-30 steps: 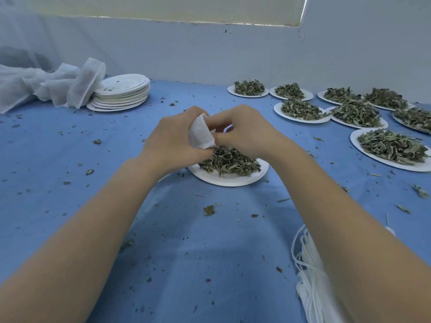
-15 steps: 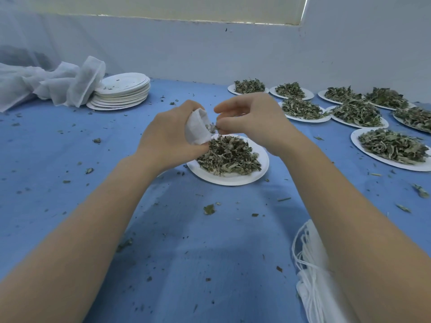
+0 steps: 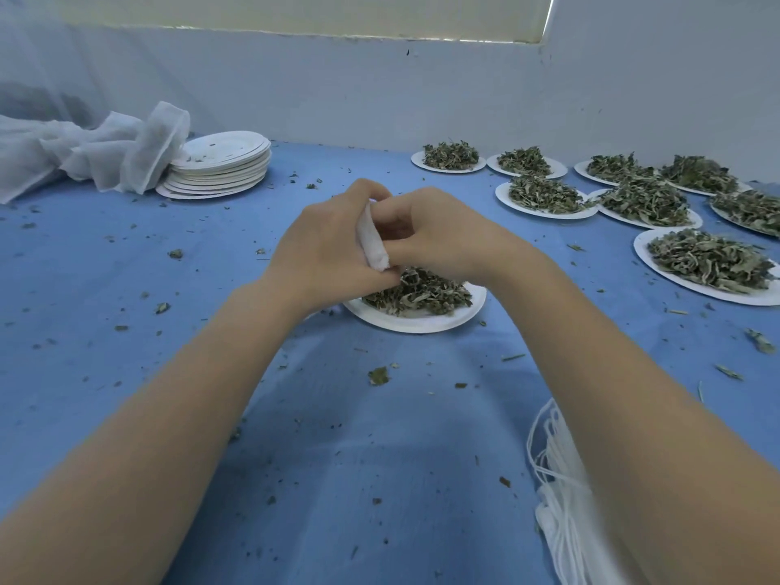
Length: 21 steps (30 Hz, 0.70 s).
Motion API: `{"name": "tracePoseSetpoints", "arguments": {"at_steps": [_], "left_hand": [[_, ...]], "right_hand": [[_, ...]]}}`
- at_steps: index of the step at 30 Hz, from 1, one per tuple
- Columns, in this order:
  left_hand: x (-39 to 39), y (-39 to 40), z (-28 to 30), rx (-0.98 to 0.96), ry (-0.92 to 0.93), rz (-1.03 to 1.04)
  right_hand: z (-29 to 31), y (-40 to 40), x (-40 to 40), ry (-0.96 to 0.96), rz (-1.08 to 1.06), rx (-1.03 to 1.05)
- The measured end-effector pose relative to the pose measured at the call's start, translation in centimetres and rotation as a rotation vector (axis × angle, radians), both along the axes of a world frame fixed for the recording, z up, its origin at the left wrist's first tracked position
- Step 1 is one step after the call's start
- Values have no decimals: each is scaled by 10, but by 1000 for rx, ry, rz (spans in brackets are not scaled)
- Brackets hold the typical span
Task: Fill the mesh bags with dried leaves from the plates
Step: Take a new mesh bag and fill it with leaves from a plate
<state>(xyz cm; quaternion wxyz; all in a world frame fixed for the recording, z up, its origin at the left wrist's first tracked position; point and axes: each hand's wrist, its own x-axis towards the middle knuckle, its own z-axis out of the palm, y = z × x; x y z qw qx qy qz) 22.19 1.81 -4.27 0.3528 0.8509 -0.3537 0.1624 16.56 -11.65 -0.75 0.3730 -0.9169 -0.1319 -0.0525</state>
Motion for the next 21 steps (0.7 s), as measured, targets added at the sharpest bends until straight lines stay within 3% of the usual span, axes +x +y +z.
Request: {"name": "tracePoseSetpoints", "arguments": {"at_steps": [5, 9, 11, 14, 17, 21], "left_hand": [[7, 10, 4, 118, 40, 48], [17, 20, 4, 136, 35, 144], [23, 26, 2, 185, 23, 198], [29, 31, -2, 244, -21, 250], [29, 29, -7, 259, -45, 269], [25, 26, -14, 250, -77, 265]], "right_hand": [[1, -8, -2, -1, 39, 134], [-3, -11, 4, -146, -158, 266], [-6, -14, 7, -155, -301, 16], [-13, -16, 9, 38, -325, -358], [-17, -12, 9, 78, -309, -464], [-17, -13, 11, 19, -292, -429]]}}
